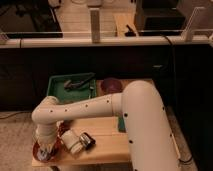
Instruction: Wipe red bowl with towel
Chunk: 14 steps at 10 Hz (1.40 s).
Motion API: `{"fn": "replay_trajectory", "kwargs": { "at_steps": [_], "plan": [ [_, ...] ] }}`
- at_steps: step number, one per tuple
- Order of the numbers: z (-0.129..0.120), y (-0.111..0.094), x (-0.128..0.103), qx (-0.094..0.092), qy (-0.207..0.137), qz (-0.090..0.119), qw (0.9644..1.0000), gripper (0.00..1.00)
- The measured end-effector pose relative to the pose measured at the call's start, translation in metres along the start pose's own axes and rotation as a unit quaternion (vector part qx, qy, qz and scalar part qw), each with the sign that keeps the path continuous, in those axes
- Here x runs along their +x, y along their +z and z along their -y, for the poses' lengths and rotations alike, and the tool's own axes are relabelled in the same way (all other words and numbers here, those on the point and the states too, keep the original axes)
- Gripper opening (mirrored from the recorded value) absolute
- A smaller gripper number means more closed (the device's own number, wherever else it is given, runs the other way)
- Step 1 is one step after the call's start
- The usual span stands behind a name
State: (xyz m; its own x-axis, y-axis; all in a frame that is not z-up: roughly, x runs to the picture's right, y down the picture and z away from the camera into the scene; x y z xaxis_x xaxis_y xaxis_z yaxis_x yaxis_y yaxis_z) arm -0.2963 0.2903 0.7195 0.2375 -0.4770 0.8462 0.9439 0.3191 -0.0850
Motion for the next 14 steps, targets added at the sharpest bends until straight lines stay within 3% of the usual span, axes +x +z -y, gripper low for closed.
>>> {"fn": "replay_trajectory", "kwargs": {
  "at_steps": [4,6,11,14],
  "plan": [
    [-0.011,-0.006,0.009,-0.024,-0.013,-0.017,0.9995,0.0],
    [-0.006,-0.008,0.013,-0.024,-0.027,-0.024,0.999,0.0],
    [0.021,-0.004,0.011,0.004,-0.065,-0.03,0.9975,0.0],
    [0.034,0.003,0.002,0.021,-0.095,-0.019,0.9951,0.0]
  ]
}}
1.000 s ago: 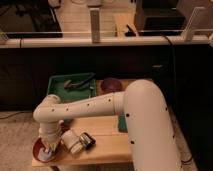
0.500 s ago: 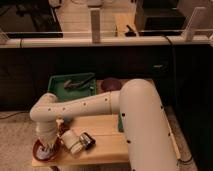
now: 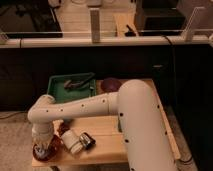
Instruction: Wipe red bowl with towel
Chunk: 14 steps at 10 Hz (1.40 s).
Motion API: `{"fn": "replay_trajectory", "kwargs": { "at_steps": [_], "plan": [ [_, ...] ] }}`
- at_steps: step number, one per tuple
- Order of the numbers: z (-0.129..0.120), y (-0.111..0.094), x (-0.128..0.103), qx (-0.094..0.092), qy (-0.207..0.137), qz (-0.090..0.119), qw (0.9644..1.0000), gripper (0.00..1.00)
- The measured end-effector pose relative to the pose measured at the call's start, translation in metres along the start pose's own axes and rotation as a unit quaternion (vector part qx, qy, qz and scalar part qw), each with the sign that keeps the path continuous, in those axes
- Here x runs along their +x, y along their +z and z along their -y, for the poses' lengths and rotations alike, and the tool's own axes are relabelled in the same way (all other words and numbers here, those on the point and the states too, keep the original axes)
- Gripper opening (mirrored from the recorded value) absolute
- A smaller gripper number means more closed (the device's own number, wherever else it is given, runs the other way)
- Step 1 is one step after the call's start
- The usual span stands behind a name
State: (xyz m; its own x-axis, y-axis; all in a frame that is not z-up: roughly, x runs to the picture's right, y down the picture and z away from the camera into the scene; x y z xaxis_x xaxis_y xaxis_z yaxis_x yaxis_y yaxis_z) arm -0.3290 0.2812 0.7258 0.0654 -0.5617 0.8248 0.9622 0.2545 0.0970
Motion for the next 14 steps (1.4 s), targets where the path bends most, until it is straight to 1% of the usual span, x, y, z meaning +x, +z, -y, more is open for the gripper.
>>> {"fn": "replay_trajectory", "kwargs": {
  "at_steps": [2,4,5,7,10,12,14],
  "plan": [
    [0.005,0.004,-0.007,0.009,-0.014,0.01,0.9998,0.0],
    [0.004,0.006,-0.012,0.014,-0.019,0.022,0.9995,0.0],
    [0.002,0.008,-0.017,0.006,-0.023,0.029,0.9993,0.0],
    [-0.004,0.009,-0.023,-0.003,-0.023,0.035,0.9991,0.0],
    [-0.037,0.001,-0.022,-0.015,0.007,0.028,0.9995,0.0],
    [-0.058,-0.007,-0.018,-0.023,0.03,0.012,0.9992,0.0],
    [-0.064,-0.011,-0.012,-0.026,0.039,-0.003,0.9989,0.0]
  ]
}}
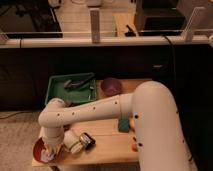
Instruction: Wipe red bowl with towel
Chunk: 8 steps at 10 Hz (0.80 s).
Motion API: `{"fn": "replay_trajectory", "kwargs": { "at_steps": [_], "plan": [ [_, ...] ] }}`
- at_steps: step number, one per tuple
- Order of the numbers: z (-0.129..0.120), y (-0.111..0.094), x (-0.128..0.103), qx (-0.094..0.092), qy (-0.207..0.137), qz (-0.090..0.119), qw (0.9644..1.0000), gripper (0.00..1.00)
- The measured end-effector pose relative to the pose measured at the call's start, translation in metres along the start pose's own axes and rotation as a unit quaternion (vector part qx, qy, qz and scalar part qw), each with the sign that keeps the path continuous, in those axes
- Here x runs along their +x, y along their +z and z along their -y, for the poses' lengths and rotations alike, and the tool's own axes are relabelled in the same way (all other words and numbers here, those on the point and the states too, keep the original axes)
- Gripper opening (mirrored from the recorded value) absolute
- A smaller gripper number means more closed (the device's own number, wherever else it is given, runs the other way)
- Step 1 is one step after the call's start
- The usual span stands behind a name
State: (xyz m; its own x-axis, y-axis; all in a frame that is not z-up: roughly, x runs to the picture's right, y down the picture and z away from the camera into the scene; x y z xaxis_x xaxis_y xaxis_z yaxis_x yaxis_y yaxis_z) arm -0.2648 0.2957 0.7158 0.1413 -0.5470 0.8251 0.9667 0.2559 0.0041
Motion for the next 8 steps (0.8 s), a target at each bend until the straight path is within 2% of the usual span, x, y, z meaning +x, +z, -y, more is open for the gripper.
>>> {"fn": "replay_trajectory", "kwargs": {
  "at_steps": [3,6,8],
  "plan": [
    [0.007,-0.001,0.009,-0.002,0.002,-0.024,0.9997,0.0],
    [0.027,0.004,0.018,-0.007,0.007,-0.05,0.9987,0.0],
    [0.04,0.005,0.025,0.003,0.02,-0.066,0.9976,0.0]
  ]
}}
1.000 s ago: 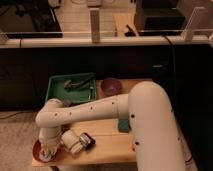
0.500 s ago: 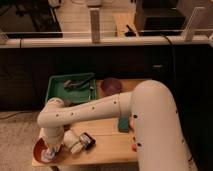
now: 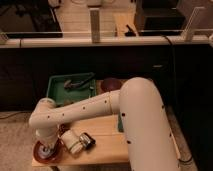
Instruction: Wipe red bowl with towel
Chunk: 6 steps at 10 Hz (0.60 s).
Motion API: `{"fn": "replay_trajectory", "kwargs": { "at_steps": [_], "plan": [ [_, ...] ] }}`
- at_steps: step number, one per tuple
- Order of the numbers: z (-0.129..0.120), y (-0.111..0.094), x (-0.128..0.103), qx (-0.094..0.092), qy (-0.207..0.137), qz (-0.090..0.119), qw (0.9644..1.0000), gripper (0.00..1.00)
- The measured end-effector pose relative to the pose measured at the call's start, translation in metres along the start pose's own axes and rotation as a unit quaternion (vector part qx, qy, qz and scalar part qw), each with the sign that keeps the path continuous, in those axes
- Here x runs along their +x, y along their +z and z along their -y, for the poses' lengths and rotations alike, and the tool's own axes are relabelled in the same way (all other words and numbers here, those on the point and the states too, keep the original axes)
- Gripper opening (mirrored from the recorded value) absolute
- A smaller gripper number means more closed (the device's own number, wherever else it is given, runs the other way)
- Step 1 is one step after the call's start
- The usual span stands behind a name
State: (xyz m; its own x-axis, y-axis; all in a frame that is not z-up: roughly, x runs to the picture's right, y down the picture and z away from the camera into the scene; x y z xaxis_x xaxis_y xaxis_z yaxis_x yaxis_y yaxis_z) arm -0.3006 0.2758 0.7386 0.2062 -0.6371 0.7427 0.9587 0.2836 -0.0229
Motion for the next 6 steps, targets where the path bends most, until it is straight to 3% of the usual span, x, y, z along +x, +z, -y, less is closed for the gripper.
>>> {"fn": "replay_trajectory", "kwargs": {
  "at_steps": [2,4,6],
  "plan": [
    [0.01,0.002,0.002,0.015,0.003,0.006,0.9999,0.0],
    [0.024,0.008,-0.003,0.036,-0.011,0.042,0.9984,0.0],
    [0.04,0.014,-0.015,0.046,-0.038,0.082,0.9948,0.0]
  ]
}}
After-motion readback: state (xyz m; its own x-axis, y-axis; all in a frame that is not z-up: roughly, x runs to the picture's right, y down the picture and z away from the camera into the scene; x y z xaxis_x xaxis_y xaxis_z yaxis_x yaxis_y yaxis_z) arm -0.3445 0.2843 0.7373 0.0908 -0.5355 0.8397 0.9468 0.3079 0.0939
